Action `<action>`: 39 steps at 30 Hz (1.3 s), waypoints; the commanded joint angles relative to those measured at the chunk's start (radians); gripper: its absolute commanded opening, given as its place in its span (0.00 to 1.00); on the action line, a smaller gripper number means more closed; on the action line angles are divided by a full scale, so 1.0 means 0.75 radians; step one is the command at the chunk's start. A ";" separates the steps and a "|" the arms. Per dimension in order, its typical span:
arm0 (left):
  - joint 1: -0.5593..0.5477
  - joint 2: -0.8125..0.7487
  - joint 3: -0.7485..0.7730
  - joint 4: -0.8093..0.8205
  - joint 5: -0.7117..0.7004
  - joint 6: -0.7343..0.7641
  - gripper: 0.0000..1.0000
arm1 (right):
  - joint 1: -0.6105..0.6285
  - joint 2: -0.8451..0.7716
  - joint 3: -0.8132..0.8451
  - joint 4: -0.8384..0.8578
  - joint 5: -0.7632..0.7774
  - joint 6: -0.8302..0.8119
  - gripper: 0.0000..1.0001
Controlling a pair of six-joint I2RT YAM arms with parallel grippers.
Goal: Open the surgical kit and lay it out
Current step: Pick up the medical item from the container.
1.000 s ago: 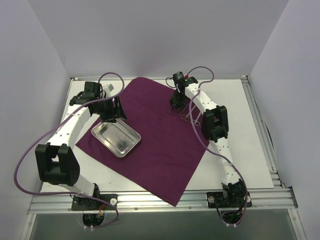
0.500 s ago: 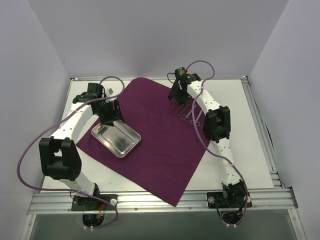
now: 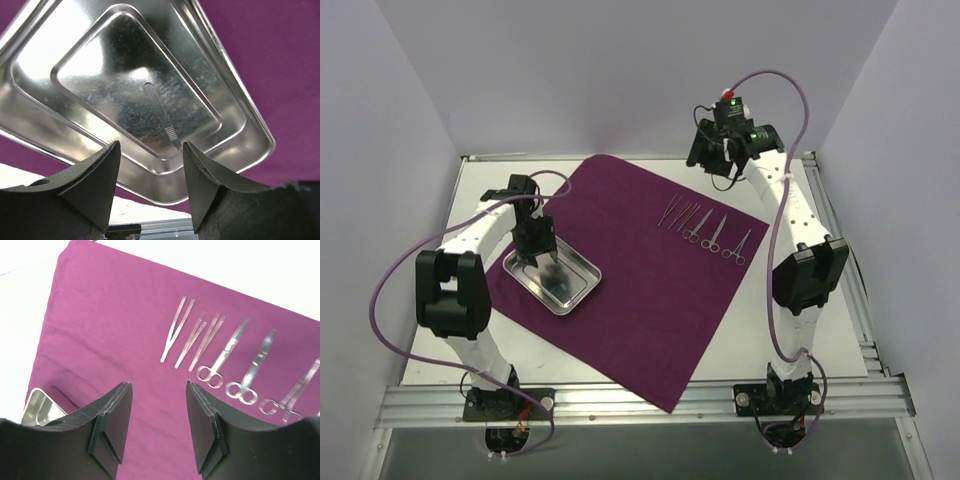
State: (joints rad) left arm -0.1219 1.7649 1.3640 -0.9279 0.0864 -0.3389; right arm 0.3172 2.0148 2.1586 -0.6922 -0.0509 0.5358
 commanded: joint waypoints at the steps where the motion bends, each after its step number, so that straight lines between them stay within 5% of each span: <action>1: -0.019 0.050 0.043 -0.029 -0.058 -0.035 0.62 | -0.032 -0.091 -0.137 -0.006 0.021 -0.064 0.47; 20: -0.218 0.007 -0.207 -0.023 -0.037 -0.546 0.56 | -0.069 -0.220 -0.379 -0.010 -0.065 -0.054 0.47; 33: -0.265 0.081 -0.232 0.037 -0.054 -0.610 0.54 | -0.069 -0.230 -0.381 -0.018 -0.075 -0.064 0.48; 39: -0.263 0.150 -0.221 0.037 -0.072 -0.597 0.44 | -0.069 -0.234 -0.401 -0.016 -0.071 -0.064 0.47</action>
State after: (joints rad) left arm -0.3187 1.8454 1.1774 -0.9318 0.0589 -0.7776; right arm 0.2634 1.9011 1.8713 -0.6880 -0.1032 0.4957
